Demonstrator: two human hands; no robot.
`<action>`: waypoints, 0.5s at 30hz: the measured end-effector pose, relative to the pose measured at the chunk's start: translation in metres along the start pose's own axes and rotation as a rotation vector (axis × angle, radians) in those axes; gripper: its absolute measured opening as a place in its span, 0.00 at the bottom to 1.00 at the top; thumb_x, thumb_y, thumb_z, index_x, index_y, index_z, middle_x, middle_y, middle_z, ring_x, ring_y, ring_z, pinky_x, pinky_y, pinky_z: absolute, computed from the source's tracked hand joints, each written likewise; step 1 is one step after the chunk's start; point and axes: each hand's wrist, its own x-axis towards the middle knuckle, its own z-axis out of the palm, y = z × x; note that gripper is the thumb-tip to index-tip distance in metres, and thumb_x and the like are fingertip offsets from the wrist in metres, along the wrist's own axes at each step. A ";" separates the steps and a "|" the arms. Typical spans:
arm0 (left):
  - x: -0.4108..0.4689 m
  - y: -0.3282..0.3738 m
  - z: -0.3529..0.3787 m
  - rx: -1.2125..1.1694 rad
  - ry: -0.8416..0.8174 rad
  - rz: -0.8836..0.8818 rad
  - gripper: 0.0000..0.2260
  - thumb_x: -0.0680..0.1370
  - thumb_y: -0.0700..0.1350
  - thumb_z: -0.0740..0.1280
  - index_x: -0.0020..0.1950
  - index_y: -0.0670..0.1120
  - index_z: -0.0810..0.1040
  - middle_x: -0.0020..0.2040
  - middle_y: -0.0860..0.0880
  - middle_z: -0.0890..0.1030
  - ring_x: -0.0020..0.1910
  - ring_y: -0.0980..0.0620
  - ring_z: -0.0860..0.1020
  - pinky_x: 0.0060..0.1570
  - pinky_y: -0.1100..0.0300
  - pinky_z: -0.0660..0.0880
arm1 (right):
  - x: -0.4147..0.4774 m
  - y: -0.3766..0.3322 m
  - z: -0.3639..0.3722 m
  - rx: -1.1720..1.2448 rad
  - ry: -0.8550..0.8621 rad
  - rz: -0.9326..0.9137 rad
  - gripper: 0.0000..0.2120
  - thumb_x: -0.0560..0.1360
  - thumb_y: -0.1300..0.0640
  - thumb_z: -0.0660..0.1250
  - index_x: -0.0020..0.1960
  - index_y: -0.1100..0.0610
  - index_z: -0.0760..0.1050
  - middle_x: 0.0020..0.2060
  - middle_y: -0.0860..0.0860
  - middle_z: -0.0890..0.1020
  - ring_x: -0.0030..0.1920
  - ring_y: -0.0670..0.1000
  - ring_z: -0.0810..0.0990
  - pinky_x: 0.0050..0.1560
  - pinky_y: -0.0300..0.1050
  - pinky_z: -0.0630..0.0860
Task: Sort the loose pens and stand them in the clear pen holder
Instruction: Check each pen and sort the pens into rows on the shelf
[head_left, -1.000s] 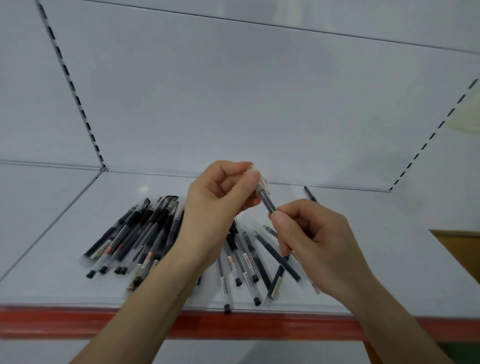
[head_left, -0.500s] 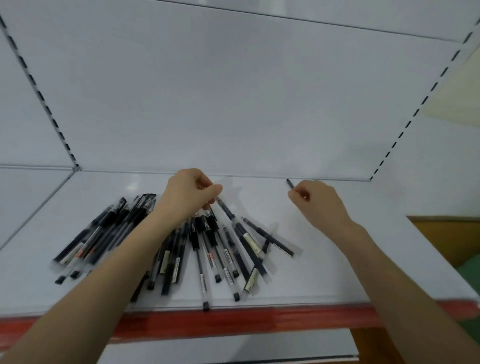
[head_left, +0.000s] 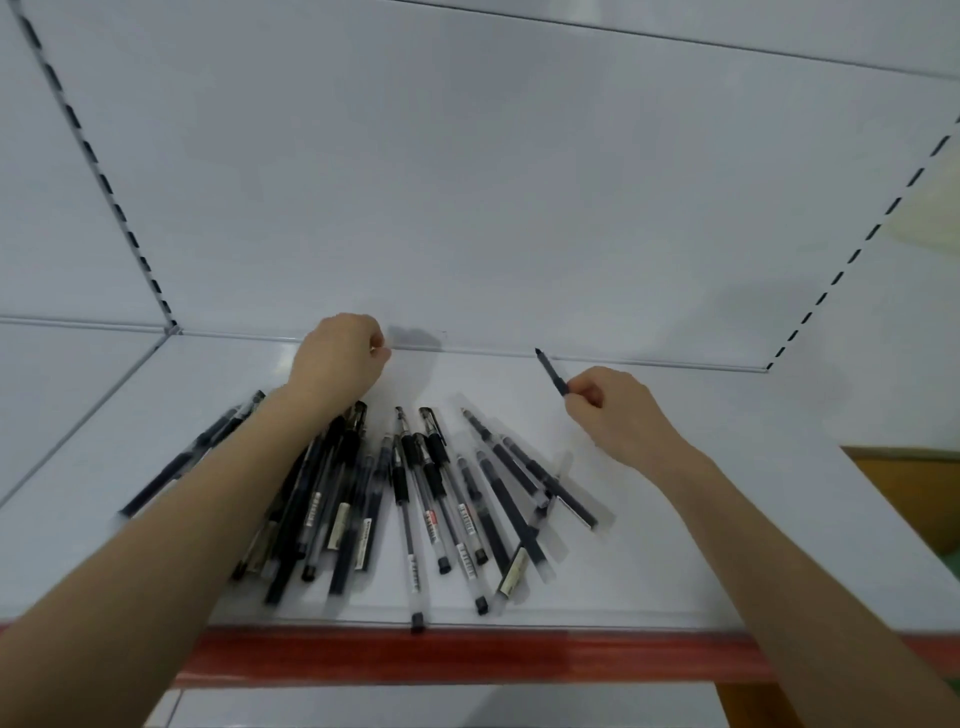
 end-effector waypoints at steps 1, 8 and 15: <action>0.007 -0.004 0.003 0.042 -0.020 0.018 0.12 0.78 0.41 0.62 0.58 0.37 0.76 0.57 0.39 0.78 0.57 0.40 0.74 0.56 0.50 0.70 | -0.002 -0.002 -0.001 0.057 0.007 -0.004 0.07 0.75 0.59 0.60 0.51 0.58 0.75 0.35 0.46 0.74 0.34 0.45 0.71 0.34 0.38 0.67; 0.036 -0.016 0.018 0.192 -0.128 0.122 0.14 0.77 0.39 0.61 0.61 0.38 0.74 0.59 0.37 0.74 0.59 0.39 0.72 0.55 0.52 0.68 | -0.017 -0.011 -0.012 0.172 0.013 -0.013 0.04 0.75 0.59 0.62 0.47 0.56 0.75 0.32 0.45 0.74 0.32 0.43 0.71 0.33 0.36 0.65; 0.045 -0.019 0.020 0.200 -0.126 0.145 0.10 0.75 0.37 0.62 0.54 0.38 0.77 0.58 0.39 0.76 0.58 0.40 0.73 0.54 0.54 0.69 | -0.024 -0.012 -0.010 0.212 -0.005 -0.002 0.02 0.75 0.59 0.63 0.47 0.55 0.75 0.32 0.45 0.74 0.32 0.43 0.71 0.33 0.35 0.65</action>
